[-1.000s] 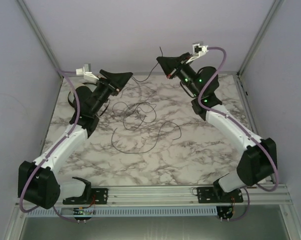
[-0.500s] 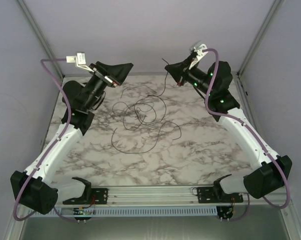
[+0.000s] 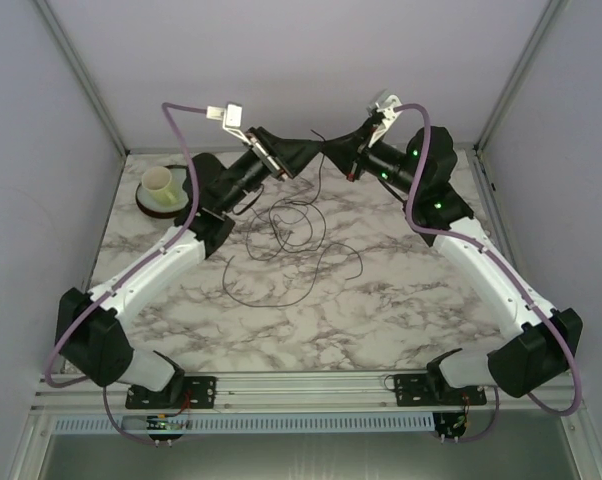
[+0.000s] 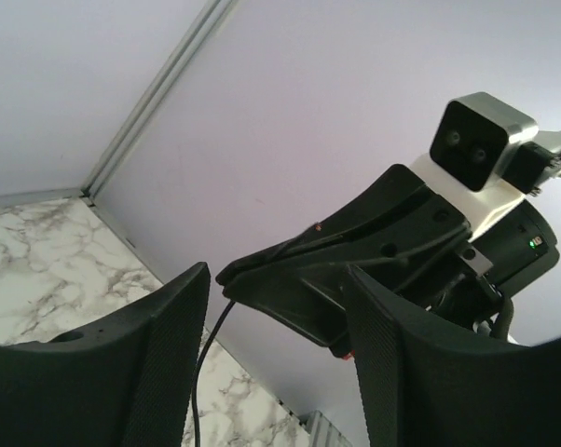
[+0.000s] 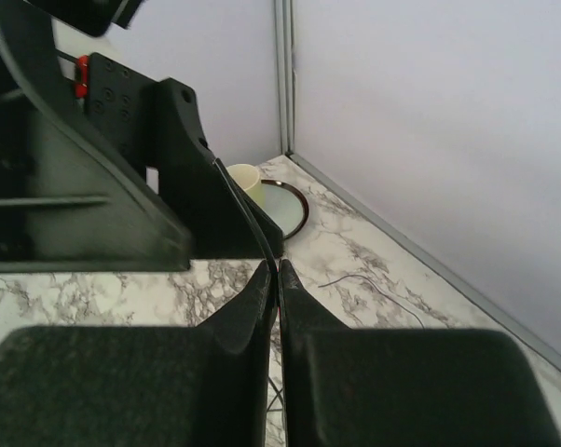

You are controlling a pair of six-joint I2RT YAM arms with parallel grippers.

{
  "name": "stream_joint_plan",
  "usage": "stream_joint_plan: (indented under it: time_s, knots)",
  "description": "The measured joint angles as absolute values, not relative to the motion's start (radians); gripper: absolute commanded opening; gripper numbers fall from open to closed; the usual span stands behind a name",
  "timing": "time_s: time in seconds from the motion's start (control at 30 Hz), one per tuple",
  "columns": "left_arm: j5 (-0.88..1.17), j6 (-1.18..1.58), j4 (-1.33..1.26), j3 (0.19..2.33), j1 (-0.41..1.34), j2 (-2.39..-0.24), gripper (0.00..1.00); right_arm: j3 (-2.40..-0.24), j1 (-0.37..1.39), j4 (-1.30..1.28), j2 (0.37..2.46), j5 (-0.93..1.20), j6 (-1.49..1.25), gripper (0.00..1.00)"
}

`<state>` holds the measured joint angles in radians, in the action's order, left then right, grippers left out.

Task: Zip-tie the wires
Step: Place the cable at the center of the board.

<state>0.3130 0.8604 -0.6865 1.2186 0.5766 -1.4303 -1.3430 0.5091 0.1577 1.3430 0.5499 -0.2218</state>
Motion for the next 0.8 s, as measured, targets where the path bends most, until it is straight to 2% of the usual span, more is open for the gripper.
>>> stream_joint_plan:
  time_s: [0.27,0.47,0.63,0.8]
  knots:
    - [0.288,0.842,-0.693,1.297,0.612,-1.511,0.43,-1.341,0.515,0.17,1.344,0.553,-0.228,0.0]
    - [0.273,0.831,-0.701,1.304,0.624,-1.513,0.26,-1.315,0.515,0.172,1.344,0.552,-0.228,0.0]
    - [0.263,0.814,-0.701,1.332,0.63,-1.527,0.0,-1.31,0.515,0.173,1.345,0.544,-0.229,0.0]
    - [0.251,0.794,-0.691,1.34,0.631,-1.534,0.0,-1.304,0.515,0.176,1.344,0.529,-0.232,0.0]
